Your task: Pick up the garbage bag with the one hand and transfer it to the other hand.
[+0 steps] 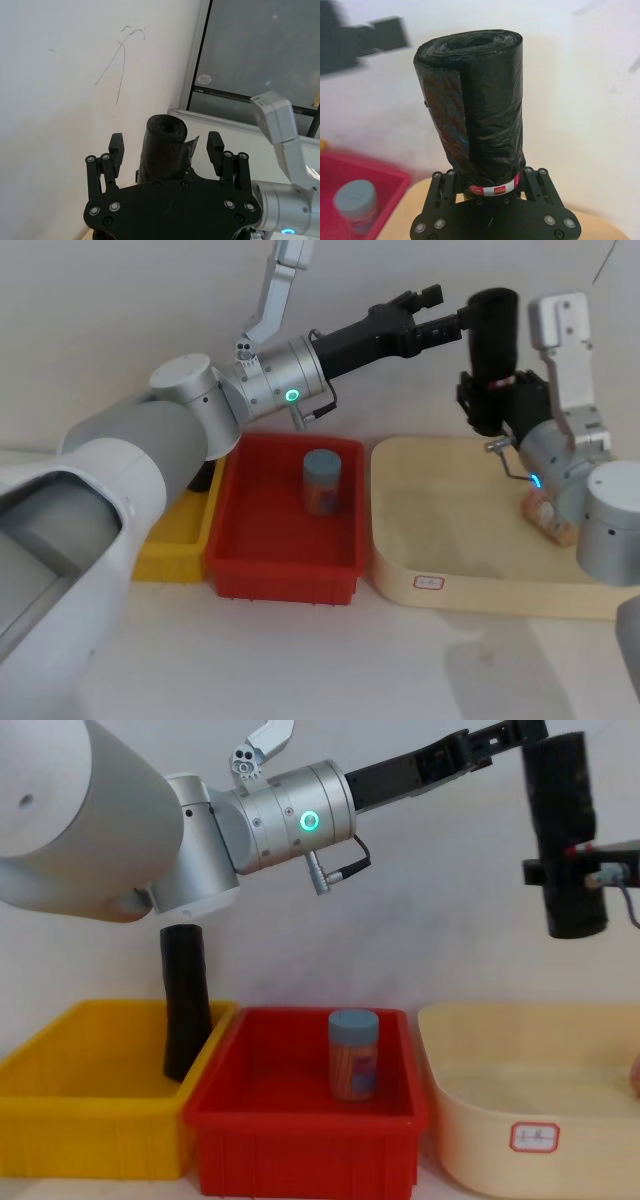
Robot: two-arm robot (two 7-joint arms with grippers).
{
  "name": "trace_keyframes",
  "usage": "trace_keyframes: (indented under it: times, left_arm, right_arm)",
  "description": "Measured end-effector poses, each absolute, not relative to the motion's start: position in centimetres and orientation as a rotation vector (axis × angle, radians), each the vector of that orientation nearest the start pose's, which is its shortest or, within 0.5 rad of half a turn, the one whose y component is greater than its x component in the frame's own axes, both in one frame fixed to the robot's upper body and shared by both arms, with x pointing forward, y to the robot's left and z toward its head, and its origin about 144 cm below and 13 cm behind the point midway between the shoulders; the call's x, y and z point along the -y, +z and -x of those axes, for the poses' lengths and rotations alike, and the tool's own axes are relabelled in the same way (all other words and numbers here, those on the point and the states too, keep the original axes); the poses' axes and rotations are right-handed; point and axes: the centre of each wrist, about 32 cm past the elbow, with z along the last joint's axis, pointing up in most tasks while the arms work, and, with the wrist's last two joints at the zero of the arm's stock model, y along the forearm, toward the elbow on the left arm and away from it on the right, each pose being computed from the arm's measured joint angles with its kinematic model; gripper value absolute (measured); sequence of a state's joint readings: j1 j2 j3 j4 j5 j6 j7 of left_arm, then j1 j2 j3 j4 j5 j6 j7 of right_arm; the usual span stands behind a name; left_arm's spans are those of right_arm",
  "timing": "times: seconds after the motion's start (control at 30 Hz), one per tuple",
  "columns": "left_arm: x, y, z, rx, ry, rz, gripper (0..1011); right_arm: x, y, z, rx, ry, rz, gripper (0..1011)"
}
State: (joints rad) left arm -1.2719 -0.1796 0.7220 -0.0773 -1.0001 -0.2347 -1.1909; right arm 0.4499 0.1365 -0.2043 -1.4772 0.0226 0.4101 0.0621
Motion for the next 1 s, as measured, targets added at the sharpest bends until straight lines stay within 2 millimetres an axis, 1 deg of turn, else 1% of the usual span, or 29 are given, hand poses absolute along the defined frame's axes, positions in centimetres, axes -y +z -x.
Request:
trace_keyframes:
  times: [0.17, 0.2, 0.23, 0.27, 0.3, 0.43, 0.47, 0.53, 0.57, 0.7, 0.8, 1.0]
  left_arm:
    - [-10.3, 128.6, -70.6, -0.101, 0.222, 0.322, 1001]
    - [-10.3, 128.6, -70.6, -0.101, 0.222, 0.322, 1001]
    - [-10.3, 128.6, -70.6, -0.101, 0.222, 0.322, 1001]
    - [-10.3, 128.6, -70.6, -0.101, 0.222, 0.322, 1001]
    - [-10.3, 128.6, -70.6, -0.101, 0.222, 0.322, 1001]
    - [-10.3, 128.6, -70.6, -0.101, 0.222, 0.322, 1001]
    - [-10.3, 128.6, -70.6, -0.101, 0.222, 0.322, 1001]
    - [-10.3, 128.6, -70.6, -0.101, 0.222, 0.322, 1001]
    - [-10.3, 128.6, -70.6, -0.101, 0.222, 0.322, 1001]
    - [-10.3, 128.6, -70.6, -0.101, 0.222, 0.322, 1001]
    - [-10.3, 128.6, -70.6, -0.101, 0.222, 0.322, 1001]
    - [-10.3, 128.6, -70.6, -0.101, 0.222, 0.322, 1001]
  right_arm:
    - [21.7, 127.1, -56.4, 0.057, -1.450, 0.194, 562]
    - [21.8, 127.0, -56.3, 0.052, -1.459, 0.193, 567]
    - [22.1, 126.9, -56.3, 0.043, -1.482, 0.189, 597]
    - [22.3, 126.9, -56.3, 0.037, -1.495, 0.185, 597]
    - [22.6, 126.8, -56.3, 0.028, -1.516, 0.180, 648]
    - [23.2, 126.6, -56.2, 0.007, -1.561, 0.172, 735]
    - [23.6, 126.4, -56.2, -0.007, -1.585, 0.167, 784]
    - [23.9, 126.3, -56.2, -0.018, -1.605, 0.163, 827]
    - [24.1, 126.2, -56.2, -0.023, -1.613, 0.161, 878]
    - [24.9, 125.9, -56.1, -0.050, -1.660, 0.151, 971]
    - [25.2, 125.7, -56.1, -0.062, -1.681, 0.147, 1001]
    - [25.7, 125.5, -56.0, -0.081, -1.711, 0.141, 1002]
